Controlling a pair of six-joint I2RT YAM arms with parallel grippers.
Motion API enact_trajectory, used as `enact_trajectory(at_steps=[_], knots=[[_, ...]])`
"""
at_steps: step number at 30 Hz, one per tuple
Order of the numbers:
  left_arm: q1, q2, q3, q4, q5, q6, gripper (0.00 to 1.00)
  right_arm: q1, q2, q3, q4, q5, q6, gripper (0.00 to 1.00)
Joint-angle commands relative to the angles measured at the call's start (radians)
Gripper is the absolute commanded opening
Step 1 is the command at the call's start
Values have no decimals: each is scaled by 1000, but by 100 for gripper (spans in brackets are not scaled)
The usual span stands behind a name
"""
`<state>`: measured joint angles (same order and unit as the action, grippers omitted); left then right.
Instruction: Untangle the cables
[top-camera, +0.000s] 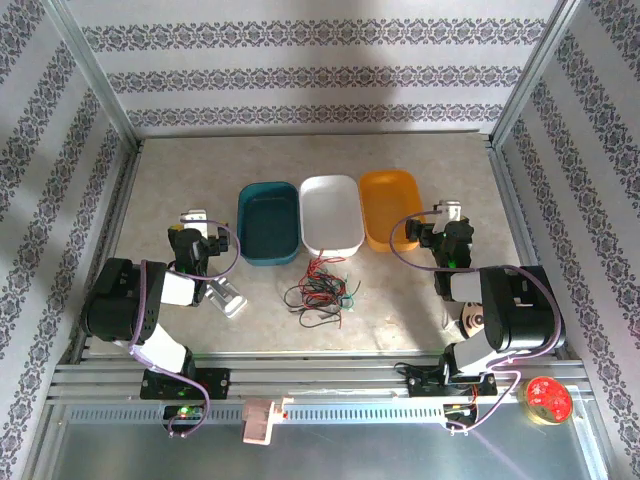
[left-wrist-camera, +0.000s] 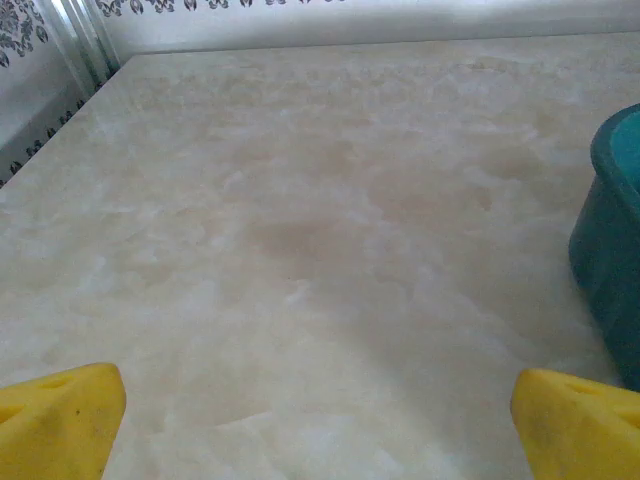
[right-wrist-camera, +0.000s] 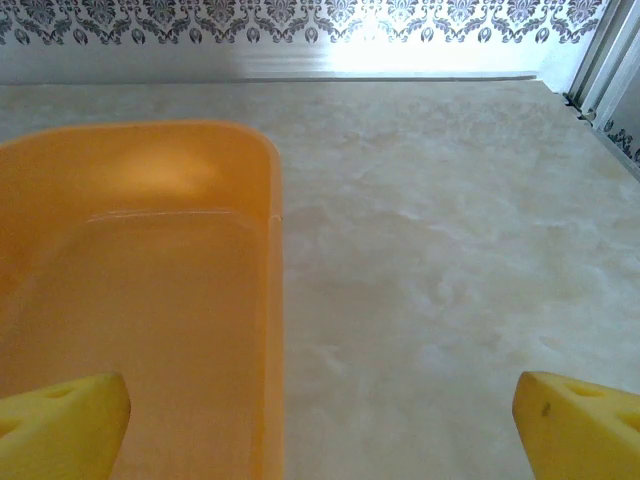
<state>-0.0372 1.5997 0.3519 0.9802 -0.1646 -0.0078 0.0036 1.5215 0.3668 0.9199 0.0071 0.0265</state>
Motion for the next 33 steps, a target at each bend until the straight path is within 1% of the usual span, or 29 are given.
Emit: enact_trajectory(at_steps=[1, 24, 25, 26, 27, 28, 29, 30, 32, 33], knots=[[13, -4, 14, 18, 4, -16, 99, -4, 6, 12, 20, -25, 9, 98], [13, -4, 14, 19, 8, -14, 99, -4, 7, 11, 20, -26, 7, 98], [13, -4, 15, 18, 14, -13, 99, -4, 6, 11, 20, -25, 7, 98], [13, -6, 27, -4, 42, -1, 99, -4, 6, 11, 20, -25, 8, 98], [13, -24, 41, -46, 75, 7, 99, -4, 6, 11, 21, -25, 8, 98], [9, -52, 62, -108, 74, 16, 99, -4, 6, 11, 20, -25, 9, 98], [7, -118, 119, -288, 68, 10, 99, -6, 7, 12, 20, -28, 11, 98], [7, -182, 196, -493, 33, -31, 99, -10, 6, 12, 20, -36, 15, 98], [7, -261, 287, -704, -44, -133, 99, -28, 6, 9, 25, -68, 27, 98], [2, -297, 304, -744, -35, -122, 99, -28, 6, 9, 26, -69, 25, 98]])
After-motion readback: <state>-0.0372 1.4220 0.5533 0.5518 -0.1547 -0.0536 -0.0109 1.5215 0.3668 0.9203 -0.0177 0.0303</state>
